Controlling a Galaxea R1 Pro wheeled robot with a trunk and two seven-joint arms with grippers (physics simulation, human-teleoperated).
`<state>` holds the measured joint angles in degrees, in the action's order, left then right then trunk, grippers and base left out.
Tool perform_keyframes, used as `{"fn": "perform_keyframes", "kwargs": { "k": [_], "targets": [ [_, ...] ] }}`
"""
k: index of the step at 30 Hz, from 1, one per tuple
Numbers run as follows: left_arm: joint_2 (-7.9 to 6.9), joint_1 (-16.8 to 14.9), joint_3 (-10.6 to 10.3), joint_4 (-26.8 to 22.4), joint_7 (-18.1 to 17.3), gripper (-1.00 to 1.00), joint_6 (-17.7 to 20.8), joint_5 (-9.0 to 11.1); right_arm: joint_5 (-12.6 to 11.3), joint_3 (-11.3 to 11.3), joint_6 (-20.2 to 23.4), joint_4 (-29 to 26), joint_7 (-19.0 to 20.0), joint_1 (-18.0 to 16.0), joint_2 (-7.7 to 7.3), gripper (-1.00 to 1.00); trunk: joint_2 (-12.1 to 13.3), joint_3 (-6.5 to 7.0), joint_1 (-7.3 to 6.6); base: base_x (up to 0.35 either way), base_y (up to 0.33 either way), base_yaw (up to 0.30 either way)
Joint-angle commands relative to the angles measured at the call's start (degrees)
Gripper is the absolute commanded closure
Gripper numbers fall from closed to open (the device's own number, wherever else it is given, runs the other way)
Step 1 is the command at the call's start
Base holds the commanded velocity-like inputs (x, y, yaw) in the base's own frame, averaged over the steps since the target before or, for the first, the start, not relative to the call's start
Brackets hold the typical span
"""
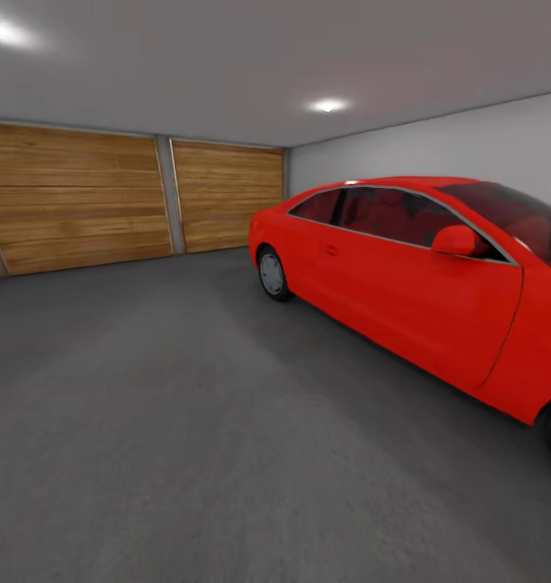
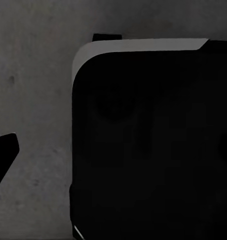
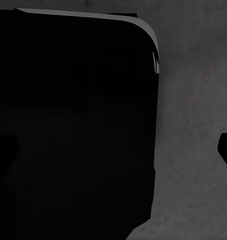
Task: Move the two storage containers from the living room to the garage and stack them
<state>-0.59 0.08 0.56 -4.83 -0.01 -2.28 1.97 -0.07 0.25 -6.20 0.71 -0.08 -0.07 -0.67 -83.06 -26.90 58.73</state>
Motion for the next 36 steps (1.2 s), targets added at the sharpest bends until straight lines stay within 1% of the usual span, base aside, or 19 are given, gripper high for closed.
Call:
{"fn": "perform_keyframes", "kwargs": {
  "k": [1, 2, 5, 8, 14, 17, 18, 19, 23, 24, 28, 36],
  "targets": [
    [0.00, 0.0, 0.0, 0.0, 0.0, -1.00, -0.1, 0.6, 0.0, 0.0, -0.3, 0.1, 0.0, 0.0, -0.01, -1.00, 0.0, -0.03, 0.00, 0.000, 0.000, 0.300],
    [0.04, 0.0, 0.0, 0.0, 0.0, -1.00, -0.1, 1.5, 0.0, 0.0, -0.3, 0.1, 0.0, 0.0, -0.02, -1.00, 0.0, -0.03, 0.00, 0.000, 0.000, 0.300],
    [0.04, 0.0, 0.0, 0.1, 0.0, -1.00, -0.1, 3.0, 0.0, 0.0, -0.3, 0.1, 0.0, 0.0, -0.03, -1.00, 0.0, -0.03, 0.00, 0.000, 0.000, 0.300],
    [-0.03, 0.0, 0.0, 0.2, 0.0, -1.00, -0.1, 3.7, 0.0, 0.1, -0.3, 0.1, 0.0, 0.0, -0.03, -1.00, 0.0, -0.03, 0.00, 0.000, 0.000, 0.300],
    [-0.02, 0.0, 0.0, 0.1, 0.4, -1.00, -0.1, 4.4, -0.1, 0.0, -0.2, 0.2, 0.0, 0.0, -0.03, -1.00, 0.0, -0.03, 0.00, 0.000, 0.000, 0.300],
    [0.06, 0.0, 0.0, 0.2, 0.5, -1.00, -0.9, 5.0, -0.1, 0.0, -0.2, 0.2, 0.0, 0.0, -0.03, -1.00, 0.0, -0.03, 0.00, 0.000, 0.000, 0.300],
    [0.00, 0.0, -0.1, 0.3, 0.5, -1.00, -2.9, 6.1, -0.1, 0.0, -0.2, 0.2, 0.0, 0.0, -0.03, -1.00, 0.0, -0.03, 0.00, 0.000, 0.000, 0.300],
    [-0.04, 0.0, -0.1, 0.3, 0.5, -1.00, -3.6, 6.6, -0.1, 0.0, -0.2, 0.2, 0.0, 0.0, -0.03, -1.00, 0.0, -0.03, 0.00, 0.000, 0.000, 0.300],
    [-0.12, 0.0, -0.1, 0.4, 0.5, -1.00, -4.4, 8.3, 0.0, 0.0, -0.3, 0.3, 0.0, 0.0, -0.03, -1.00, 0.0, -0.03, 0.00, 0.000, 0.000, 0.300],
    [-0.15, 0.0, -0.1, 0.4, 0.5, -1.00, -4.6, 9.0, 0.0, 0.0, -0.3, 0.3, 0.0, 0.0, -0.03, -1.00, 0.0, -0.03, 0.00, 0.000, 0.000, 0.300],
    [-0.19, 0.0, -0.2, 0.4, 0.5, -1.00, -4.8, 10.5, 0.0, 0.0, -0.3, 0.3, 0.0, 0.0, -0.03, -1.00, 0.0, -0.03, 0.00, 0.000, 0.000, 0.300],
    [-0.13, 0.0, -0.3, 0.4, 0.5, -1.00, -4.9, 10.8, 0.0, 0.0, -0.3, 0.3, 0.0, 0.0, 0.03, -1.00, 0.0, -0.03, 0.00, 0.000, 0.000, 0.300]
  ]
}}
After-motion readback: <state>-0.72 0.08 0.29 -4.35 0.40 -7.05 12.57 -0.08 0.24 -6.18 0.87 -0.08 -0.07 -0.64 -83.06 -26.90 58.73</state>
